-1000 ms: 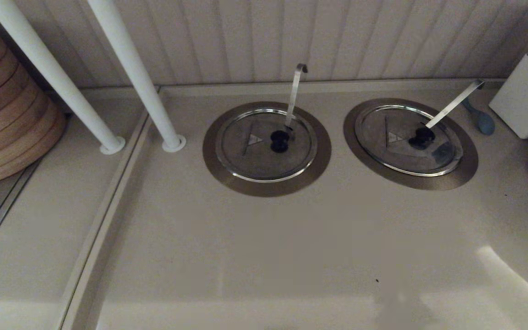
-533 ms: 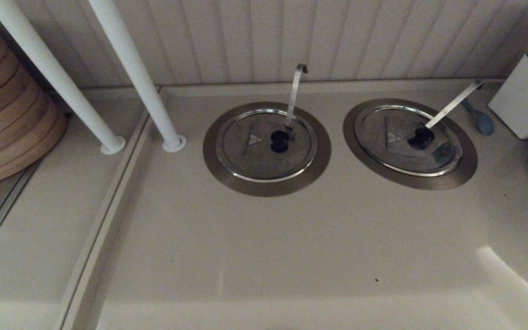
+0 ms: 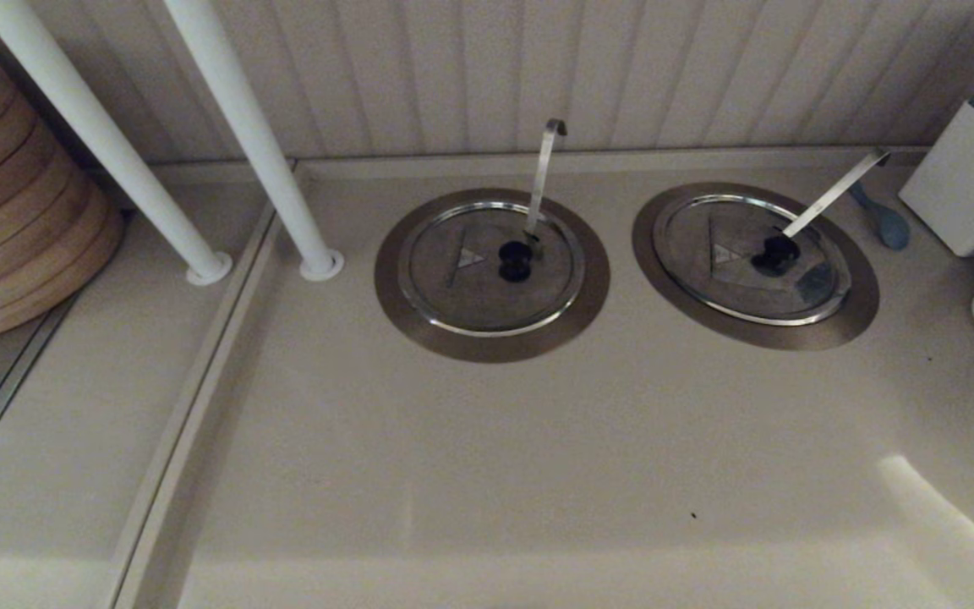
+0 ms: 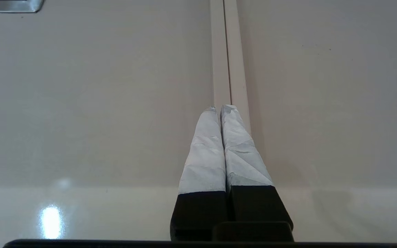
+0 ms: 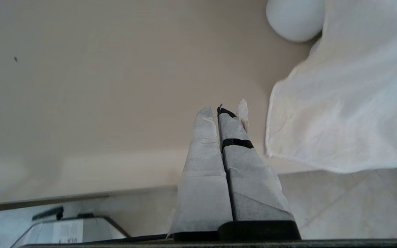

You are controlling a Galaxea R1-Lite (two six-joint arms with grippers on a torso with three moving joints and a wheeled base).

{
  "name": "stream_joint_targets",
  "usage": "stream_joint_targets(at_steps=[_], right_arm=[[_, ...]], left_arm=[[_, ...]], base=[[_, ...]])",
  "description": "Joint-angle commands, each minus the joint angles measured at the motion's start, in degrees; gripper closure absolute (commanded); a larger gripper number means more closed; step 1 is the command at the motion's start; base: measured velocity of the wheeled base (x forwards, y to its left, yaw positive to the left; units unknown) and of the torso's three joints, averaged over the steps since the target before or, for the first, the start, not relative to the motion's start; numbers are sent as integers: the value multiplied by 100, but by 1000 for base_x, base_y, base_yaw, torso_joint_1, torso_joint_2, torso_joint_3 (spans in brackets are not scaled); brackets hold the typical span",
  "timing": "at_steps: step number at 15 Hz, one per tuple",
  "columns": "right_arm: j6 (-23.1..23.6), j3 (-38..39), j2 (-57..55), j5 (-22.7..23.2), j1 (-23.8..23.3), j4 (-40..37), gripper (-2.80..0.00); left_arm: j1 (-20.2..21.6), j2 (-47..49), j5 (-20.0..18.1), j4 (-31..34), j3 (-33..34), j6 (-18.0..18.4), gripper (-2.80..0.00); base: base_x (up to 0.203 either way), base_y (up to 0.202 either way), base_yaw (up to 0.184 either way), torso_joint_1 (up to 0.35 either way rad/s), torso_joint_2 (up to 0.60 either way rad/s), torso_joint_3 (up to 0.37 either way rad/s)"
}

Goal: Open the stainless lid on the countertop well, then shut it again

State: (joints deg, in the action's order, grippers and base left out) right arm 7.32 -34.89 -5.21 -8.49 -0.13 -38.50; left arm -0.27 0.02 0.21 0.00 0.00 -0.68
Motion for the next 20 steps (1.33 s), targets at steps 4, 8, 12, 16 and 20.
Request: stream_joint_targets(at_steps=[4, 8, 12, 16, 20], right_arm=[[-177, 1660, 513, 305, 3, 2066, 0], [80, 3215, 512, 490, 4, 3663, 0], [-51, 3485, 512, 1116, 5, 3740, 0], [-90, 3489, 512, 1113, 10, 3771, 0], [-125, 3489, 512, 1113, 11, 3771, 0]], left_arm=[[0, 6, 6, 0, 0, -2, 0], [0, 6, -3, 0, 0, -2, 0], [0, 6, -3, 0, 0, -2, 0], [0, 6, 3, 0, 0, -2, 0], [0, 6, -3, 0, 0, -2, 0]], base=[[0, 0, 0, 0, 0, 0], [0, 0, 0, 0, 0, 0], [0, 0, 0, 0, 0, 0], [0, 0, 0, 0, 0, 0], [0, 0, 0, 0, 0, 0]])
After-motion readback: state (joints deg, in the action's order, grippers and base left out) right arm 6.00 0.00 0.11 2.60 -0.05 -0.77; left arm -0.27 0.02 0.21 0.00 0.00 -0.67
